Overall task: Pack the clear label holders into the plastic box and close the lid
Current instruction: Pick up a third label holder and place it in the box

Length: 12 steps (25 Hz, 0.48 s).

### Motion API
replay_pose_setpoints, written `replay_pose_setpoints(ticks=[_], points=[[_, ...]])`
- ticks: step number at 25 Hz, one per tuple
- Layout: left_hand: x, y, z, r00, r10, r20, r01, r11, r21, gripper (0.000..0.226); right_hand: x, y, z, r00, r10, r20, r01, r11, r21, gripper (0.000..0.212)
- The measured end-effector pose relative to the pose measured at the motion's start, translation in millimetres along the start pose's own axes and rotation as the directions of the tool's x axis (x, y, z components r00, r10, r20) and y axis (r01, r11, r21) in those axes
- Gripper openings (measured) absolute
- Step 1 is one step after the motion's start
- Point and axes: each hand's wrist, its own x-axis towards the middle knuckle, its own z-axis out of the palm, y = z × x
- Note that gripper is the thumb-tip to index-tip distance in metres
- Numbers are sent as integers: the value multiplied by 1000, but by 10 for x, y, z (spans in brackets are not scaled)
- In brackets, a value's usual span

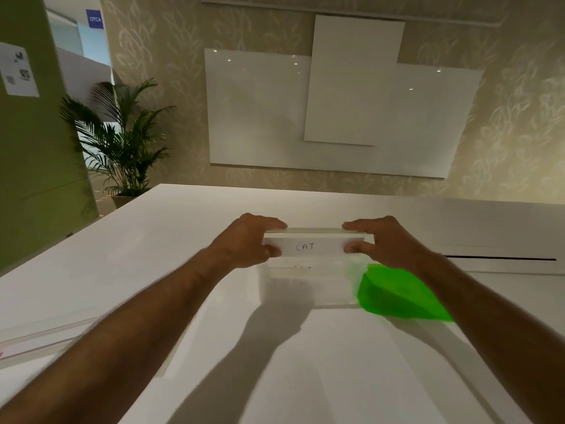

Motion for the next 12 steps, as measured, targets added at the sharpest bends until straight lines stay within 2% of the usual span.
replay_pose_setpoints(ticks=[3,7,12], points=[[332,-124,123,997,-48,54,41,991,125,60,241,89,45,996,30,85,-22,996,-85,50],[638,-203,291,987,-95,133,66,976,210,61,536,286,177,974,119,191,-85,980,-178,48],[791,-216,514,953,-161,257,71,942,328,58,753,440,445,940,170,296,-48,925,-378,38]])
